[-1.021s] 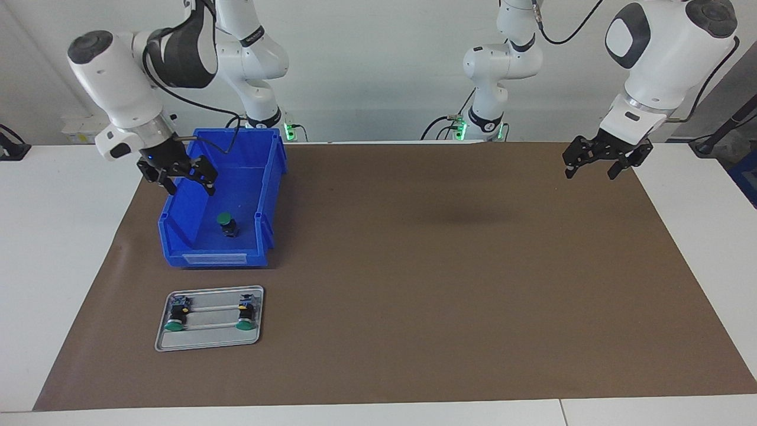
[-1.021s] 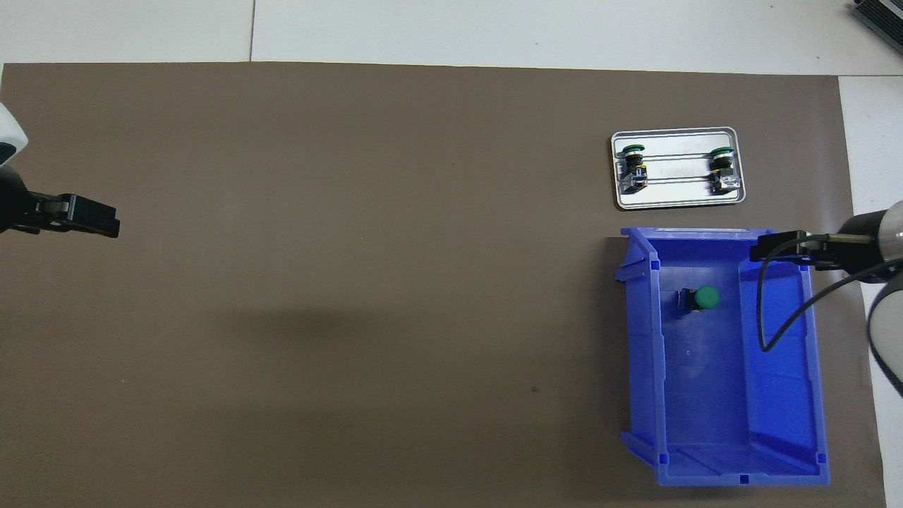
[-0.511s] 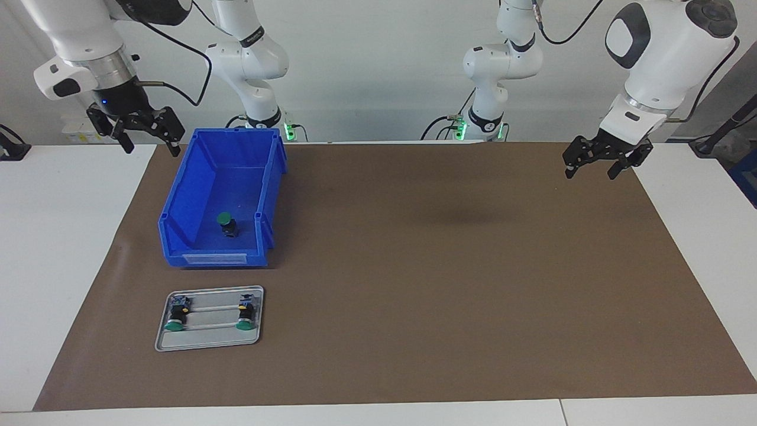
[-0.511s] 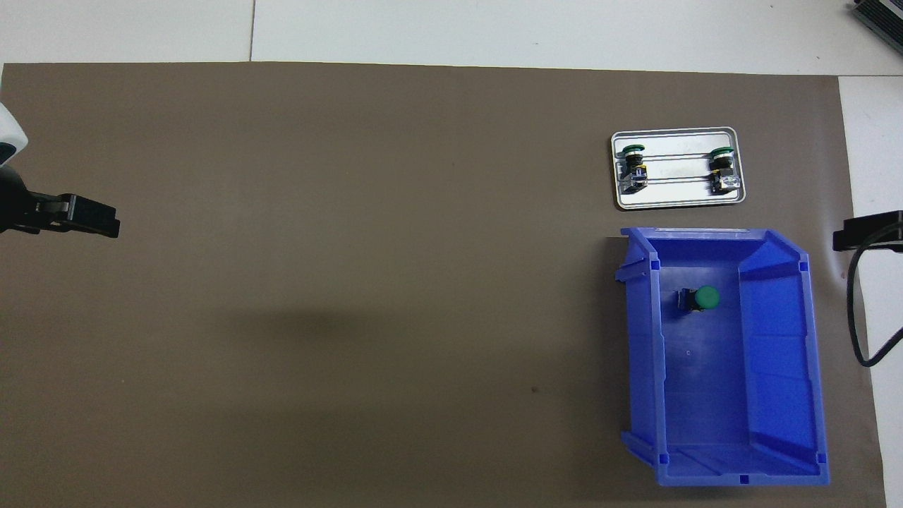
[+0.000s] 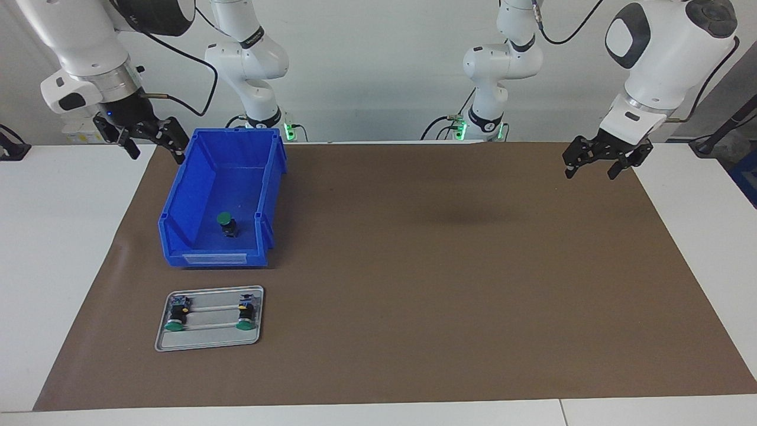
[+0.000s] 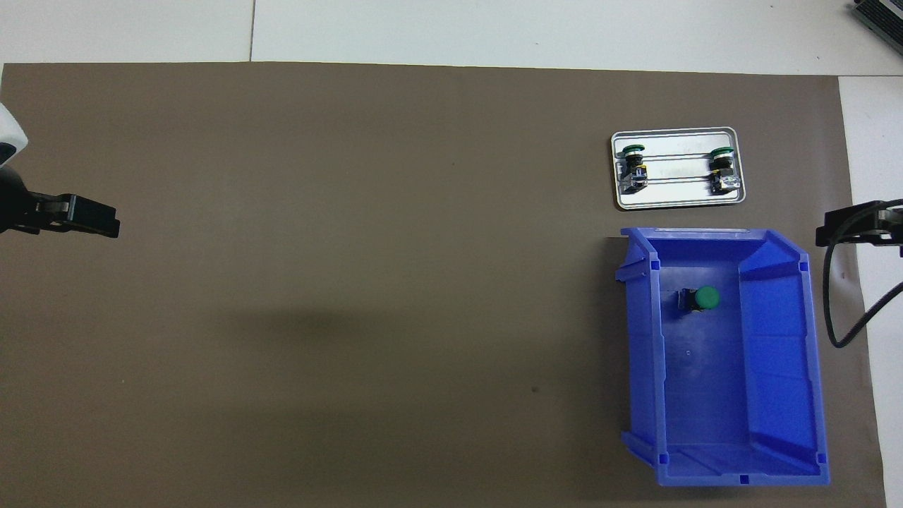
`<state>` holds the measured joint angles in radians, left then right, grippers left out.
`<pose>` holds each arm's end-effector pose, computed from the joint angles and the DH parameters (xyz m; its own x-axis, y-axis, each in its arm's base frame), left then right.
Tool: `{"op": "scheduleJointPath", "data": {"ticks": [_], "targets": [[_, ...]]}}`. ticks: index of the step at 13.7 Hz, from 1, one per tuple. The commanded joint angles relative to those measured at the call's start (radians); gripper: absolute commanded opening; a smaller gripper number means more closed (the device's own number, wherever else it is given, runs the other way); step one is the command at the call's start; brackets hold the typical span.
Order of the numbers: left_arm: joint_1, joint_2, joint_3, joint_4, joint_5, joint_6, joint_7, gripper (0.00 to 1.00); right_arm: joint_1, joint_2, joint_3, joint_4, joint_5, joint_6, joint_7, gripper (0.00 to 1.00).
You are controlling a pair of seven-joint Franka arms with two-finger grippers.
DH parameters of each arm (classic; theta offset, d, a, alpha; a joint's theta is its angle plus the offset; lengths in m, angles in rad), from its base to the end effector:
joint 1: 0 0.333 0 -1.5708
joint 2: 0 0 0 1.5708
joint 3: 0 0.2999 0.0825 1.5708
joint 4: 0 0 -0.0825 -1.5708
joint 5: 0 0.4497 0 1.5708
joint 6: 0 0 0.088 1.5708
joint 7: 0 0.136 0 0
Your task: Place and press button with both arms
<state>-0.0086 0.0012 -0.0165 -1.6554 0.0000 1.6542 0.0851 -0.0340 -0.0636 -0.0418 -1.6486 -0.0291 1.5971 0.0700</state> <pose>0.6255 -0.0157 0.5402 0.9939 -0.1100 -0.0024 -0.1100 -0.9939 0.0002 0.6017 -0.0502 0.5787 0.9894 -0.1444 0.0139 -0.1448 -0.9891 0.0255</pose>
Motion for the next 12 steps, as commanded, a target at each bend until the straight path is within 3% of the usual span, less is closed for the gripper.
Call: {"op": "scheduleJointPath", "data": {"ticks": [1,12], "targets": [[0.006,-0.010,-0.002,-0.018,-0.001,0.019,0.002,1.00,0.014,0.014,0.022,0.027,-0.034,-0.040,-0.024,1.00],[0.006,-0.010,-0.002,-0.018,-0.001,0.019,0.002,1.00,0.017,0.016,0.023,-0.010,0.017,0.026,0.020,1.00]]}}
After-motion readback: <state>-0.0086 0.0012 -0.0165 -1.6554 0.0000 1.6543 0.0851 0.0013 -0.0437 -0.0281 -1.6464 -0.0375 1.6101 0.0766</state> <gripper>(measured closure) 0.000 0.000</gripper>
